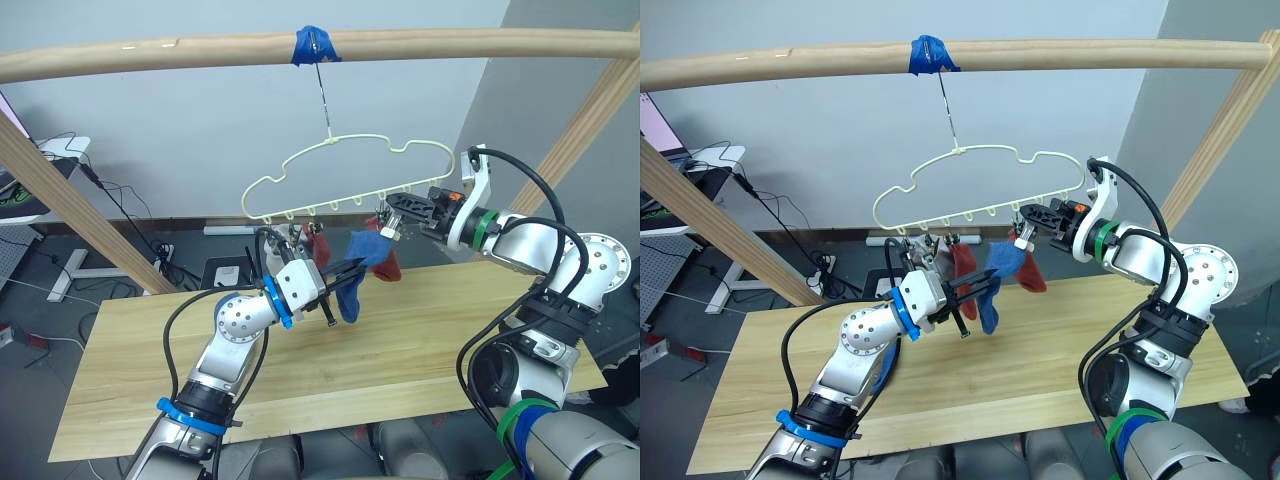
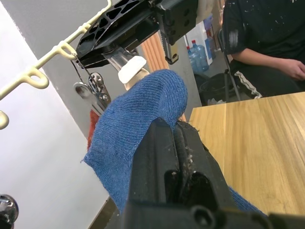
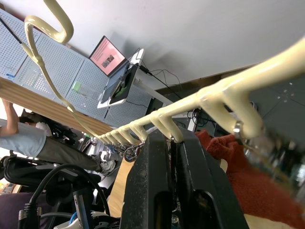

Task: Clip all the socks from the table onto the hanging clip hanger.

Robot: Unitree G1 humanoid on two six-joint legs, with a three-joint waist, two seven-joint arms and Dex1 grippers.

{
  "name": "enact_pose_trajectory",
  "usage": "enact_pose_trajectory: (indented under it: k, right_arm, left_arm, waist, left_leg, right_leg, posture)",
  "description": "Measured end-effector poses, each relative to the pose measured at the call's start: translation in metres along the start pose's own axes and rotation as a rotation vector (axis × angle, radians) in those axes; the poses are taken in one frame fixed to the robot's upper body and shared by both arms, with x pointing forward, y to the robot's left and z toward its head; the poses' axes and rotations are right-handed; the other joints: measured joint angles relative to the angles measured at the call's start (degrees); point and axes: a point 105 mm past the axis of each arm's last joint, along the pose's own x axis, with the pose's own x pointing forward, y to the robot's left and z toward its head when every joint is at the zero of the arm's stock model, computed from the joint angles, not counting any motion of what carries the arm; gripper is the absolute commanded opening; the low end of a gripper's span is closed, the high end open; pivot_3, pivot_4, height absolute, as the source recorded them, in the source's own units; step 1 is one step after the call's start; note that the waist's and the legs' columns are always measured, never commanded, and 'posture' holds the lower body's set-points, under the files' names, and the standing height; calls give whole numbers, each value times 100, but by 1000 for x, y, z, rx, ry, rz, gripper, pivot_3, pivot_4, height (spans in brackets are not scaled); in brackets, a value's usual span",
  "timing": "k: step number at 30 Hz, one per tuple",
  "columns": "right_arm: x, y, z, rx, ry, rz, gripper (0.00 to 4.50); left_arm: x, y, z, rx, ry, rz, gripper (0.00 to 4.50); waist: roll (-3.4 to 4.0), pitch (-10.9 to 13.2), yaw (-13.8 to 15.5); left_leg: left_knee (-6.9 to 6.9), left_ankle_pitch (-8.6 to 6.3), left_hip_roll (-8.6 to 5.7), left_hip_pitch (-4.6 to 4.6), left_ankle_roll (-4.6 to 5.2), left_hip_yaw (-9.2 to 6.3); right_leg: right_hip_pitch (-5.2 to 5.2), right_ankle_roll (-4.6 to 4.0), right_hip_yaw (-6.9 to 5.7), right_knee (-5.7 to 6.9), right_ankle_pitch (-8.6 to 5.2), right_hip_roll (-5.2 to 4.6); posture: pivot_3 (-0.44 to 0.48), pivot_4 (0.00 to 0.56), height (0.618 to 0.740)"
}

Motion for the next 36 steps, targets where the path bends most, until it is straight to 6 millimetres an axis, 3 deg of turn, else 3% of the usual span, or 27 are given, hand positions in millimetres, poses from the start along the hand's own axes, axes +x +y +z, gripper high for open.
enact_pose_trajectory:
  k: [17, 32, 36]
  right_arm:
    - [1, -1, 3, 19, -8, -4, 0]
    - [9, 6, -10, 29, 22, 21, 0]
    - [8, 7, -10, 20, 25, 23, 982]
  left_arm:
    - [1, 2, 3, 5, -17, 26, 11]
    - [7, 4, 7, 5, -40, 41, 11]
    - [7, 5, 7, 5, -39, 42, 0]
  waist:
    - [3, 3, 0]
    - [19, 15, -10]
    - [20, 16, -9]
  left_leg:
    - [-1, 0, 0, -3, 0, -1]
    - [-3, 0, 0, -7, 0, -1]
    - [-4, 0, 0, -8, 1, -1]
  right_leg:
    - [-2, 0, -1, -4, 0, 0]
    - [-5, 0, -1, -8, -1, 0]
    - [-5, 0, -1, -10, -1, 0]
  posture:
    - [-176, 176, 740]
    - [-169, 179, 740]
    - [-169, 180, 740]
